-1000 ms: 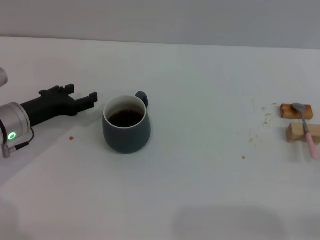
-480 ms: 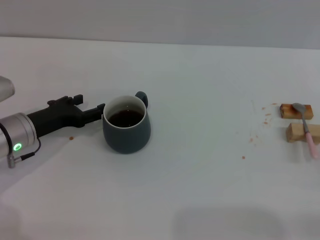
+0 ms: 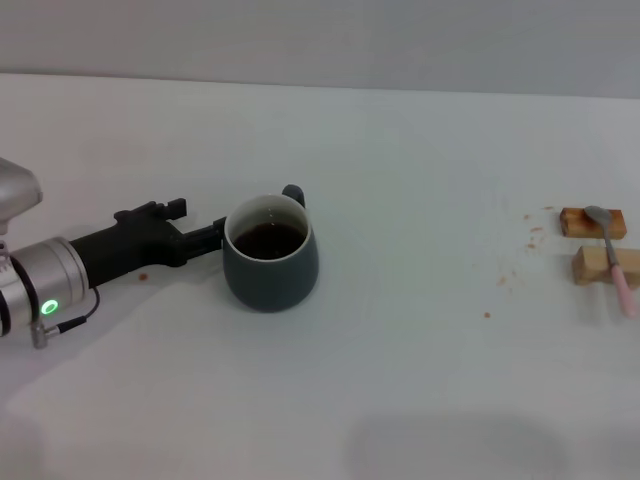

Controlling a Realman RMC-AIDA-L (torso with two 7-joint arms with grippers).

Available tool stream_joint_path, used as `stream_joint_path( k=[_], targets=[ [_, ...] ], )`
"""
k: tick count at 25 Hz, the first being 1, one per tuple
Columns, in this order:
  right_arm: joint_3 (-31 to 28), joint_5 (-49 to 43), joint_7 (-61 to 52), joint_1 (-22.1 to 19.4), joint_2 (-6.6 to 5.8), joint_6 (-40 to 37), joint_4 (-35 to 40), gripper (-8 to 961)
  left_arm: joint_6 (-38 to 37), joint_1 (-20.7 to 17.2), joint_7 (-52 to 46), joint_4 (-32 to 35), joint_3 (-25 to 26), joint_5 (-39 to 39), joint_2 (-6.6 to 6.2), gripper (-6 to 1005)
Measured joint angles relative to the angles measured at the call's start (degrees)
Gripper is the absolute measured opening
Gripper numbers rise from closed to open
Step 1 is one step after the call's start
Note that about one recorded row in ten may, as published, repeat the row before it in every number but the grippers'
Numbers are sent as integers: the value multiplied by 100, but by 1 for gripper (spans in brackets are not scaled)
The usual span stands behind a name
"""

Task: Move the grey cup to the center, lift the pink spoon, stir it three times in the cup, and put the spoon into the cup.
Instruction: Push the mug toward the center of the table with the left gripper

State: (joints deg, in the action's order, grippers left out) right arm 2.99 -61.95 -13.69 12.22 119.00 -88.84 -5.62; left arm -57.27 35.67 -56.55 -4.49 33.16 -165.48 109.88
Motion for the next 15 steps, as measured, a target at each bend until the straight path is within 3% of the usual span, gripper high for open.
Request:
stream_joint_path(
  k=[15],
  targets=[
    [41,-2,-2,-13,-9,101,60,514,-323,50,-5,1,-152,-3,237,831]
  ],
)
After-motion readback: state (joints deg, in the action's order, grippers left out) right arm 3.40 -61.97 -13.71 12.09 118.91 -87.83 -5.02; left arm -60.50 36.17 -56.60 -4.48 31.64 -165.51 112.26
